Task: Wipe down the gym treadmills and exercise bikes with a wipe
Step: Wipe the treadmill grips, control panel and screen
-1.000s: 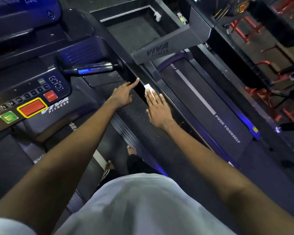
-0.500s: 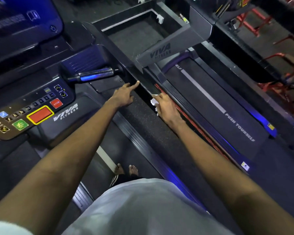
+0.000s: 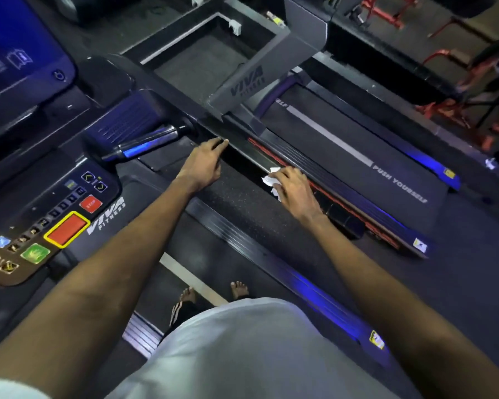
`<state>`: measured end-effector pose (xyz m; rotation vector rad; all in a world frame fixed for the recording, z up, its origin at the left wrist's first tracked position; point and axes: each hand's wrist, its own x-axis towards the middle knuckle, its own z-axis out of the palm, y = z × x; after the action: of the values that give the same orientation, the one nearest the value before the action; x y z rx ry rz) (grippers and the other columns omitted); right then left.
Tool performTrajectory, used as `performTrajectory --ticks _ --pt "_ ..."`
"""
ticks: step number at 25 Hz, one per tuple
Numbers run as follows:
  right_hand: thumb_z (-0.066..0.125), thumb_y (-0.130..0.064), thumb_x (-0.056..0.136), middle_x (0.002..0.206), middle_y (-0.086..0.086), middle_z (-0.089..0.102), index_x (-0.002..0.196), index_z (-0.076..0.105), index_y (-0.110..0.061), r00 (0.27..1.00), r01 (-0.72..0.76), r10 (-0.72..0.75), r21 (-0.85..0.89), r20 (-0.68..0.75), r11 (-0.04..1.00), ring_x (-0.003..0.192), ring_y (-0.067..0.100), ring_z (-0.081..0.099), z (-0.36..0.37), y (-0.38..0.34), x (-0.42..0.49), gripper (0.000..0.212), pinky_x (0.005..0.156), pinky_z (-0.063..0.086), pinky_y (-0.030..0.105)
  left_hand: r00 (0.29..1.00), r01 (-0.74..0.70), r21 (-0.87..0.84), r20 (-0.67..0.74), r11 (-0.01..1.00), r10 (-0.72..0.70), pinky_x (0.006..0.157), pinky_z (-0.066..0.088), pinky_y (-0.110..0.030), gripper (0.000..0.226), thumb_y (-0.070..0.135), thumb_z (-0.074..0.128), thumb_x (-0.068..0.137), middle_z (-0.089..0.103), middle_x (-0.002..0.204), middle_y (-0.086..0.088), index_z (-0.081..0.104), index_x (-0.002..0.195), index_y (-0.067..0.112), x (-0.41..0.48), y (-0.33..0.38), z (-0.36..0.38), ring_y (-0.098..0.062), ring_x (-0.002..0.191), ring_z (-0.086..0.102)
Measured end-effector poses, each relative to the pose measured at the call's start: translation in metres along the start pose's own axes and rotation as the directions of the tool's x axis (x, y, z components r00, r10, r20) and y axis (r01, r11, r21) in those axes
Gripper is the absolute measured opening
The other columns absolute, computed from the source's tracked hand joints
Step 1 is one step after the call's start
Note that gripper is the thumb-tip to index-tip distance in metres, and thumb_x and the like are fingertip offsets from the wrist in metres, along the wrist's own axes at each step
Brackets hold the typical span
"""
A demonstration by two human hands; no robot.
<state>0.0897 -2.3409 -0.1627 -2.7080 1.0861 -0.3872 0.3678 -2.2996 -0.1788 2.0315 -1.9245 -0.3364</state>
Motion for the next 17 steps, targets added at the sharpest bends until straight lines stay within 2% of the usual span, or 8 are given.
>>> performTrajectory --ticks 5,7,9,11,13,14,15,17 --pt "0.056 -0.015 0.098 0.104 0.004 0.059 0.105 0.065 -0.01 0.983 -0.156 0.157 0.017 -0.099 0.988 0.095 0.019 0.055 0.002 -0.019 -0.012 0.013 0.079 0.049 0.031 0.968 -0.245 0.046 0.066 0.969 0.241 0.109 0.041 -0.048 0.067 0.003 0.059 0.078 0.042 0.146 -0.025 0.044 0.143 0.002 0.004 -0.012 -0.004 -0.041 0.131 0.045" --pt "0.056 -0.016 0.096 0.1 0.003 0.058 0.102 0.065 -0.011 0.919 -0.322 0.344 0.138 -0.191 0.937 0.089 0.016 0.056 0.011 -0.03 -0.018 0.012 0.076 0.046 0.027 0.957 -0.28 0.027 0.091 0.96 0.276 0.109 0.041 -0.049 0.066 0.003 0.059 0.078 0.044 0.145 -0.024 0.045 0.143 0.002 0.006 -0.014 -0.006 -0.04 0.131 0.045" --pt "0.059 -0.014 0.092 0.095 0.001 0.061 0.095 0.068 -0.013 0.724 -0.52 0.625 0.366 -0.29 0.772 0.081 0.012 0.057 0.024 -0.048 -0.024 0.009 0.073 0.043 0.019 0.949 -0.306 0.01 0.085 0.952 0.304 0.108 0.041 -0.05 0.063 0.003 0.058 0.08 0.047 0.143 -0.023 0.048 0.141 0.002 0.01 -0.017 -0.008 -0.039 0.13 0.047" --pt "0.065 -0.011 0.086 0.087 0.002 0.067 0.086 0.07 -0.017 0.355 -0.636 0.884 0.614 -0.305 0.468 0.075 0.013 0.061 0.038 -0.064 -0.019 0.008 0.071 0.044 0.017 0.946 -0.315 0.005 0.09 0.949 0.313 0.109 0.04 -0.048 0.06 0.004 0.058 0.082 0.048 0.143 -0.021 0.049 0.141 0.003 0.011 -0.02 -0.011 -0.038 0.13 0.047" --pt "0.068 -0.007 0.083 0.079 0.002 0.069 0.082 0.068 -0.017 -0.01 -0.459 0.997 0.886 -0.08 0.066 0.07 0.014 0.063 0.047 -0.072 -0.009 0.01 0.069 0.051 0.022 0.945 -0.31 0.004 0.111 0.951 0.308 0.111 0.037 -0.046 0.06 0.005 0.057 0.084 0.046 0.145 -0.019 0.048 0.143 0.005 0.013 -0.023 -0.012 -0.036 0.132 0.044" --pt "0.069 -0.004 0.085 0.079 0.004 0.067 0.084 0.067 -0.013 -0.118 -0.27 0.989 0.955 0.094 -0.123 0.067 0.013 0.062 0.048 -0.073 -0.003 0.009 0.064 0.054 0.022 0.943 -0.312 0.011 0.122 0.95 0.308 0.113 0.036 -0.045 0.06 0.005 0.057 0.085 0.045 0.147 -0.018 0.046 0.144 0.006 0.014 -0.024 -0.011 -0.035 0.133 0.043" --pt "0.069 -0.003 0.086 0.082 0.007 0.066 0.089 0.066 -0.007 -0.177 -0.112 0.96 0.965 0.216 -0.238 0.065 0.012 0.06 0.046 -0.074 0.0 0.005 0.059 0.054 0.019 0.94 -0.319 0.019 0.13 0.947 0.314 0.114 0.034 -0.045 0.062 0.006 0.058 0.085 0.043 0.148 -0.017 0.045 0.145 0.007 0.014 -0.025 -0.01 -0.034 0.134 0.042" --pt "0.066 -0.004 0.09 0.085 0.009 0.063 0.089 0.065 0.001 -0.24 0.023 0.912 0.941 0.333 -0.338 0.062 0.009 0.056 0.04 -0.073 0.005 0.005 0.054 0.052 0.014 0.934 -0.332 0.044 0.152 0.942 0.322 0.115 0.032 -0.044 0.065 0.008 0.058 0.085 0.039 0.151 -0.016 0.041 0.148 0.008 0.014 -0.025 -0.01 -0.033 0.136 0.04"
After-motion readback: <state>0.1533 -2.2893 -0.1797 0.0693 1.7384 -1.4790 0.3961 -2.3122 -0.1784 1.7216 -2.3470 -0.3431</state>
